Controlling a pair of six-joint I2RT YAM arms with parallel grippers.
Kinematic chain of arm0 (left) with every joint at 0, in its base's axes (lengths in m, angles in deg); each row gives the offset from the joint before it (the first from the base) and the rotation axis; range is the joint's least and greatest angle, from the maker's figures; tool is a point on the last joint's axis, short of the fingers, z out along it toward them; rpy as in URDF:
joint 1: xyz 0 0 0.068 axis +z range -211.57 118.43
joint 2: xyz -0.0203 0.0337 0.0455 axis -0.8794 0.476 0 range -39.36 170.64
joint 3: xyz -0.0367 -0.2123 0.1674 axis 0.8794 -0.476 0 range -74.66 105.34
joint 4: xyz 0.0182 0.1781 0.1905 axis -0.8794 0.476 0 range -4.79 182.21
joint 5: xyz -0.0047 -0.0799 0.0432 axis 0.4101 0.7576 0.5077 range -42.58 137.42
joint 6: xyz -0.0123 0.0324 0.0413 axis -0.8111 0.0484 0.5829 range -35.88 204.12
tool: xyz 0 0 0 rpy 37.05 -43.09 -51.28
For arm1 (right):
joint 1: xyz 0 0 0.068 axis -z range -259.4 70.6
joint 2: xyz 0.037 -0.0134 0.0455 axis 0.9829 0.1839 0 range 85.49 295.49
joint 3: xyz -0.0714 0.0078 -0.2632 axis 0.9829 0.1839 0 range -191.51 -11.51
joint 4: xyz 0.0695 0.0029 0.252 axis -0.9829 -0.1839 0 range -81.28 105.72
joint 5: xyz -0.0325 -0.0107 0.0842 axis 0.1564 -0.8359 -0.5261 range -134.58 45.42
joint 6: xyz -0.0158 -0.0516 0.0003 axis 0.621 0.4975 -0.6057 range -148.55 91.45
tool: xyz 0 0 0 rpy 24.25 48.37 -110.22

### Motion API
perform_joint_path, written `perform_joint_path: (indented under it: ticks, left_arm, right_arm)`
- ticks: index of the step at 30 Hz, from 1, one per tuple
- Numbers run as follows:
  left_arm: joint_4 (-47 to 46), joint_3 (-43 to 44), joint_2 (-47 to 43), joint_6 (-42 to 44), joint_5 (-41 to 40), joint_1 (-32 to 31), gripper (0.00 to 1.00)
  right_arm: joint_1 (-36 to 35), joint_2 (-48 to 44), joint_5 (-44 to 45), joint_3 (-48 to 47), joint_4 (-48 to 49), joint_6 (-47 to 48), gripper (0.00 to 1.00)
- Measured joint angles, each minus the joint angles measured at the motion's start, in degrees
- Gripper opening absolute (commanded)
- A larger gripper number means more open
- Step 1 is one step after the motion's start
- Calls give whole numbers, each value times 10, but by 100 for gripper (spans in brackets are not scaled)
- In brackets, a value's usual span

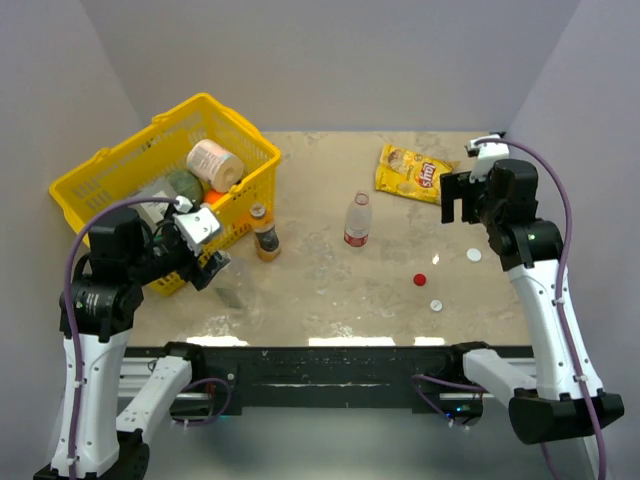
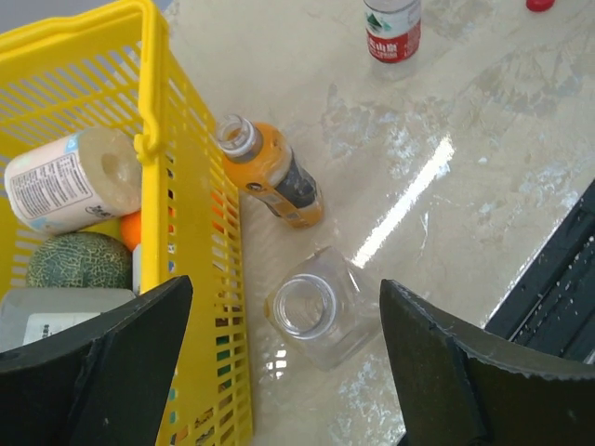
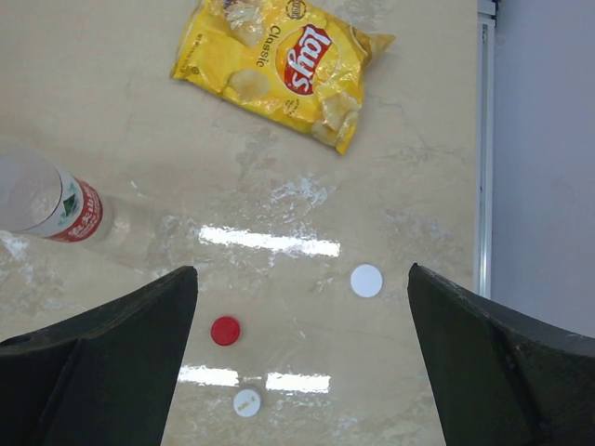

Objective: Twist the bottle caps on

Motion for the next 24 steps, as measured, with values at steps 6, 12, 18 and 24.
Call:
perform_joint_path:
  ticks: [6,12,18,24]
  left_arm:
    - [70,0,22,45,15,0,100]
    - [112,-13,51,65,9,0,100]
    - [114,-59,39,62,-16,0,100]
    - [79,-109,39,44,-35,0,100]
  right_arm:
    - [0,-3,-30,0,0,4,99]
    - [0,-11,-58,0,1,12,99]
    - [0,-9,-72,0,5,13,99]
    - [0,-2,-87,4,10,13,99]
